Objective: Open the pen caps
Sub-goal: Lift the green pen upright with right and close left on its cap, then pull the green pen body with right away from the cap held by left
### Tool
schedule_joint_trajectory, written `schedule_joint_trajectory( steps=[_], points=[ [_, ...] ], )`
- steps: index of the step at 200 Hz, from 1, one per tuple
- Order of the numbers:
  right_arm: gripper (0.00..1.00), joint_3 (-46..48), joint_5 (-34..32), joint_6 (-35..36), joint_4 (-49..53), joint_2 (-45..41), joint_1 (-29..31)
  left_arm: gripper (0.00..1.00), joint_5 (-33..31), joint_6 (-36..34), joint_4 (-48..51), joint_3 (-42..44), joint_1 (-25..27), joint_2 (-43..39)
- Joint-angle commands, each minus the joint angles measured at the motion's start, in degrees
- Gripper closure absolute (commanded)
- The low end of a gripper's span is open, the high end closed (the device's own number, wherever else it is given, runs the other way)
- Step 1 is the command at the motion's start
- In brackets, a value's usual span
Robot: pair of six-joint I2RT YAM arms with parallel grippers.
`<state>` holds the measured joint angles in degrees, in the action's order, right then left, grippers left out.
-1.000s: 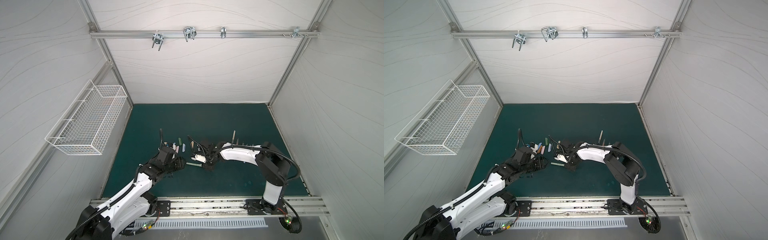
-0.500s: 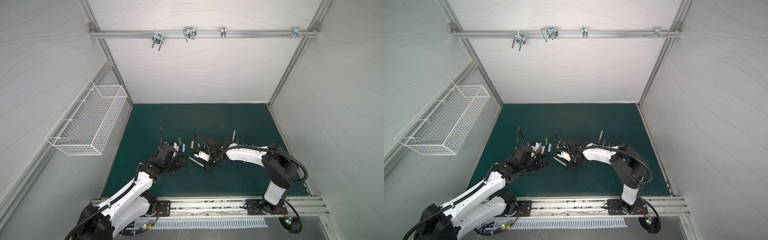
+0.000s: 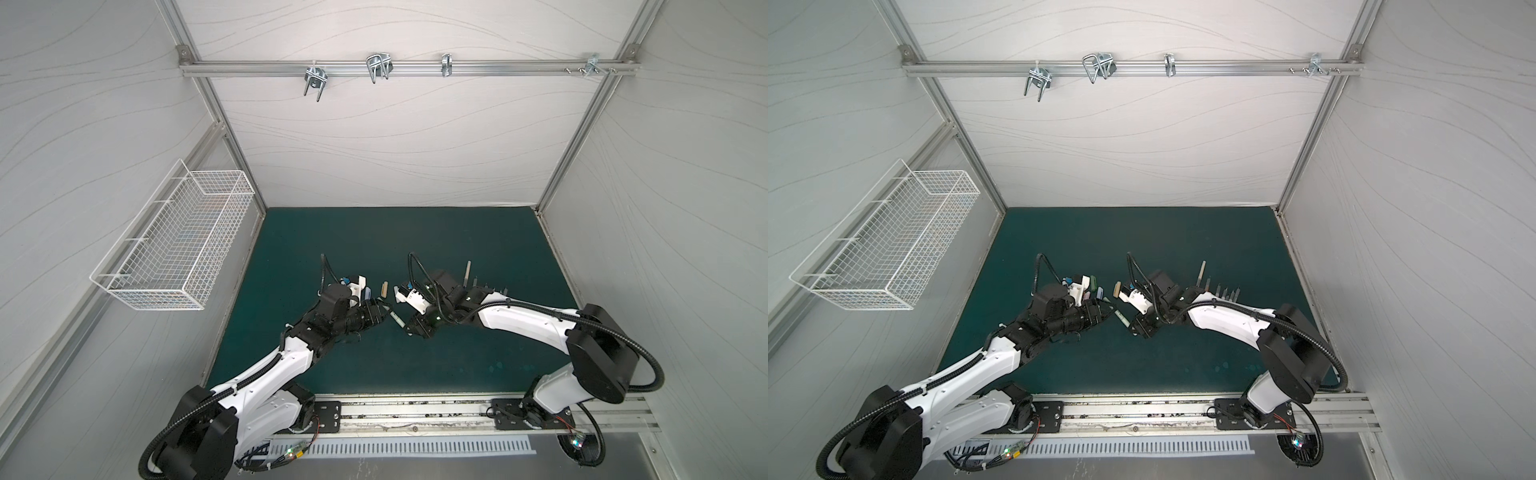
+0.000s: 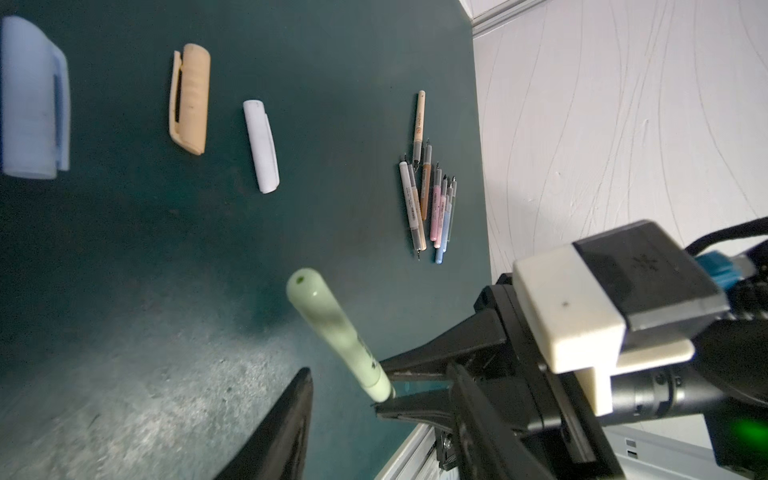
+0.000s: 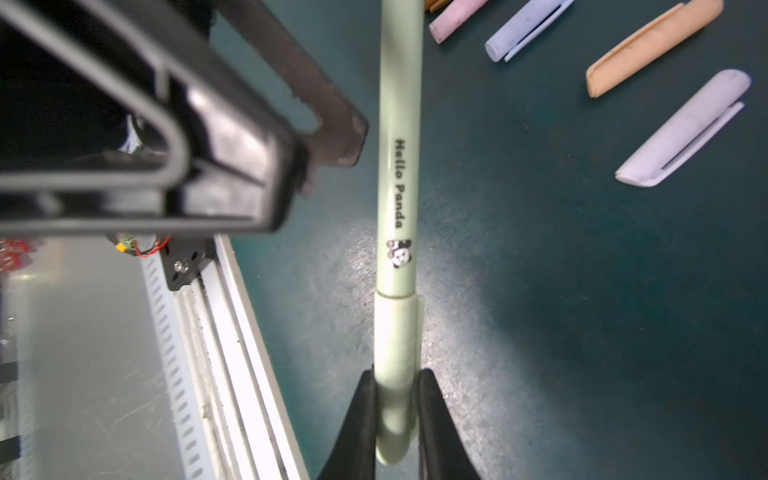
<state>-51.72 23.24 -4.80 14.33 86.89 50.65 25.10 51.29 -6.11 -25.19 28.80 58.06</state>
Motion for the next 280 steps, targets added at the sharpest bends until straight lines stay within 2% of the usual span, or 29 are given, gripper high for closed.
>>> schedule_joint_trajectory(
  steps=[1, 43, 57, 69, 85, 99, 130, 170, 206, 240, 280],
  points=[
    [1.0, 1.1, 3.5, -2.1, -3.7, -2.4, 0.2, 0.52, 0.3, 0.9, -3.2, -0.8, -0.1, 0.3],
    [1.0, 2.4, 6.1, -3.8, -6.5, -3.7, 0.3, 0.6, -0.2, 1.0, -3.9, -1.3, -0.1, 2.4],
    [1.0, 2.7, 7.3, -4.2, -7.4, -4.0, 0.2, 0.66, 0.3, 1.2, -5.3, -1.4, -0.1, 3.4],
    [1.0, 2.8, 7.8, -4.4, -7.8, -3.9, 0.3, 0.76, 0.4, 1.0, -5.9, -2.0, -0.1, 4.1],
    [1.0, 2.7, 6.8, -4.3, -6.7, -4.0, 0.3, 1.0, -0.6, 0.2, -5.0, -3.3, -0.9, 4.2],
    [1.0, 3.1, 4.0, -4.3, -4.9, -4.5, -0.2, 1.0, -2.0, -0.5, -2.5, -4.3, -3.1, 3.1],
    [1.0, 5.2, -7.1, -5.0, -0.4, -5.9, -1.3, 1.0, -6.2, -3.7, 4.9, -8.4, -7.5, -0.2],
    [1.0, 6.3, -12.2, -4.6, 0.9, -4.5, -0.6, 1.0, -3.1, -3.2, 6.3, -11.9, -13.1, 0.4],
    [1.0, 5.8, -16.3, -6.0, -0.2, -3.4, -0.1, 1.0, -3.7, -5.7, 8.8, -13.4, -14.6, 0.5],
    [1.0, -2.8, -20.1, -11.6, -0.4, 6.6, -0.2, 1.0, -2.5, -7.0, 11.1, -12.7, -14.6, -0.6],
    [1.0, -14.1, -22.9, -18.9, 1.6, 19.4, -0.1, 1.0, -4.1, -10.1, 17.7, -12.7, -14.6, -4.1]
  ],
)
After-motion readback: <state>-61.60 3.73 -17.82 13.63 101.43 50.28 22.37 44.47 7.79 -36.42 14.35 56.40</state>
